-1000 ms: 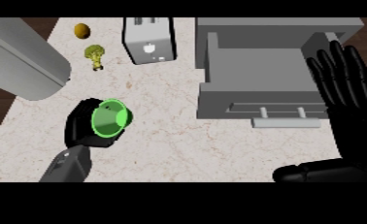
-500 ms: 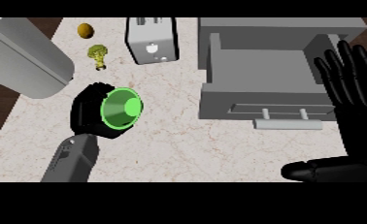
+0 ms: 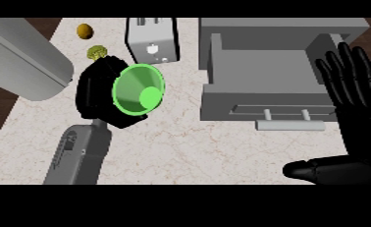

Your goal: Pick up the cup, place it into the drawer and close the drawer

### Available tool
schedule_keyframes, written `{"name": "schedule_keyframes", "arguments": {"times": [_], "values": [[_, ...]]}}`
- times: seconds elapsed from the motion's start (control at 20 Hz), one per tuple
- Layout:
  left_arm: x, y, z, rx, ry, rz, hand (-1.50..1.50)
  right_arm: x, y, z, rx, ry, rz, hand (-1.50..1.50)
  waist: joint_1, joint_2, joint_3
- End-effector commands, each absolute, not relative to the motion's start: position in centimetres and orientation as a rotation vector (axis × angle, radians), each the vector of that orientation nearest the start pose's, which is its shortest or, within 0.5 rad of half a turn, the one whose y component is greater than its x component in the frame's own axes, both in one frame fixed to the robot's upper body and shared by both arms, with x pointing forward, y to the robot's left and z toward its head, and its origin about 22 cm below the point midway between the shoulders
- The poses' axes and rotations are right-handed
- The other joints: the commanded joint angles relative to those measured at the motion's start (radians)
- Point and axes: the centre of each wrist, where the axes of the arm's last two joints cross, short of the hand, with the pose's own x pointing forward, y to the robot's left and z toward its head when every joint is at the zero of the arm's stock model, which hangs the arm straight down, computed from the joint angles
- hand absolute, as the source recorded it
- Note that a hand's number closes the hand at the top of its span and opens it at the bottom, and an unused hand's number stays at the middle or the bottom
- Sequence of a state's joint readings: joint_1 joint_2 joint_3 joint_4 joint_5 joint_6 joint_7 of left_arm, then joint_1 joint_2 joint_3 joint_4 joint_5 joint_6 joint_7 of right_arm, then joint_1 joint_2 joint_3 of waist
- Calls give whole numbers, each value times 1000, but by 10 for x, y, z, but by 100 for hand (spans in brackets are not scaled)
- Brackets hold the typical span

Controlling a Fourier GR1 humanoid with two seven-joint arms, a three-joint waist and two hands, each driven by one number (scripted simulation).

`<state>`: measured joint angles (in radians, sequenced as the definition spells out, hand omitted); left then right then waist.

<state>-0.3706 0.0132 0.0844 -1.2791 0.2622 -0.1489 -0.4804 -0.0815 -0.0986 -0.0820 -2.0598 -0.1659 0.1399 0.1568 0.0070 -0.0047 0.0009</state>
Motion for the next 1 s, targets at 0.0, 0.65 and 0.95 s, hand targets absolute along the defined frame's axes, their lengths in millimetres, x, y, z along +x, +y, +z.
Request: {"name": "schedule_keyframes", "arguments": {"times": [0.0, 0.65, 0.95], "values": [[331, 187, 64, -389, -2094, 107, 150, 211, -260, 123, 139, -1967, 133, -150, -10, 3, 0], [374, 124, 153, -314, -2124, -12, 150, 220, -249, 136, 126, -2005, 132, -150, -14, 5, -1], [392, 87, 172, -335, -2067, -45, 150, 222, -253, 129, 136, -1977, 142, -150, -21, 6, -1]]}}
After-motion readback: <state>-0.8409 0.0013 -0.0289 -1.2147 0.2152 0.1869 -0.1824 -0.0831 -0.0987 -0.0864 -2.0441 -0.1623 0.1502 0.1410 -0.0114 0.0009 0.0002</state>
